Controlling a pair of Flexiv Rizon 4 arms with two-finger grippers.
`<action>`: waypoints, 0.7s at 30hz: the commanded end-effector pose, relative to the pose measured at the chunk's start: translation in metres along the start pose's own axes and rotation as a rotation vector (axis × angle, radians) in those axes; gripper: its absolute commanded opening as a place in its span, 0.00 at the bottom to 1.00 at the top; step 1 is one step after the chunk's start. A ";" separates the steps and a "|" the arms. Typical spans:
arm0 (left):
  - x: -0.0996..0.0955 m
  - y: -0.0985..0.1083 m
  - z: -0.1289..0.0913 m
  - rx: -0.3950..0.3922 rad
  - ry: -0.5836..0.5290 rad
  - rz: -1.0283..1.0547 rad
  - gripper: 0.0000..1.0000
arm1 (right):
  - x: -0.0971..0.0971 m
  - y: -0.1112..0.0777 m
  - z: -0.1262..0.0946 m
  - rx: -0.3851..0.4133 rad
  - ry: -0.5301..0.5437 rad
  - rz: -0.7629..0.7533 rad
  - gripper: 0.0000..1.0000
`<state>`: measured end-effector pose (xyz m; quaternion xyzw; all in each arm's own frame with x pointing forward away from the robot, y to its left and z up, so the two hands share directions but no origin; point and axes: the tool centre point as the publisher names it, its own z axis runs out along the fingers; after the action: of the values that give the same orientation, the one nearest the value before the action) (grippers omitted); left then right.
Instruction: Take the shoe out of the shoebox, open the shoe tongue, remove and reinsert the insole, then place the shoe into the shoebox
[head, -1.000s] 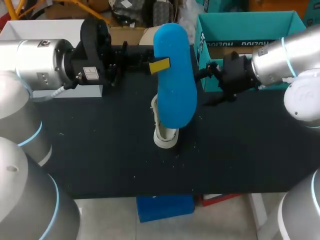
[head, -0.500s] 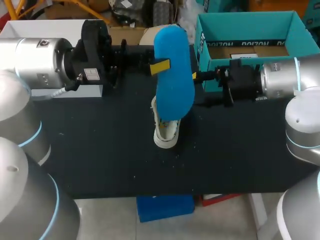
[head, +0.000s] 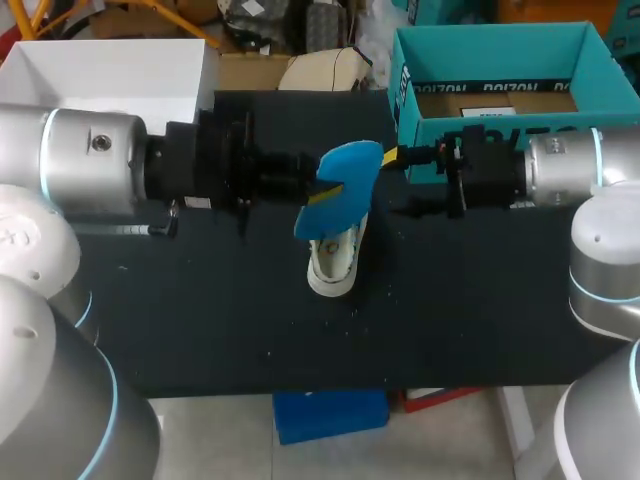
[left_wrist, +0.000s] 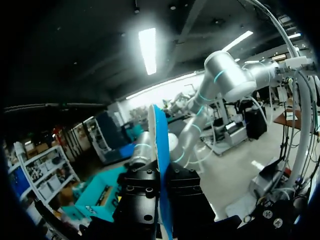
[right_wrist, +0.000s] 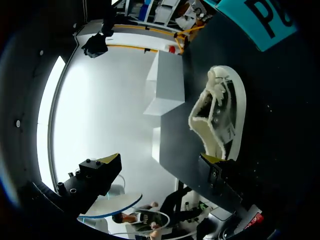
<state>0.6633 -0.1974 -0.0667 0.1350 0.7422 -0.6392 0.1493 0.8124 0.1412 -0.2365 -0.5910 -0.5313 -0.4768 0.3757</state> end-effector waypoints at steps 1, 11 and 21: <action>0.007 -0.007 0.002 -0.239 -0.151 0.355 0.00 | 0.000 0.000 0.001 -0.002 0.000 0.000 1.00; 0.007 -0.007 0.002 -0.239 -0.151 0.355 0.00 | 0.000 0.000 0.001 -0.002 0.000 0.000 1.00; 0.059 0.044 0.009 -0.062 -0.039 0.626 0.00 | 0.000 0.000 0.001 -0.002 0.000 0.000 1.00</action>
<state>0.6355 -0.2138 -0.1029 0.3157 0.7437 -0.4920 0.3245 0.8126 0.1412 -0.2358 -0.5911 -0.5314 -0.4763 0.3759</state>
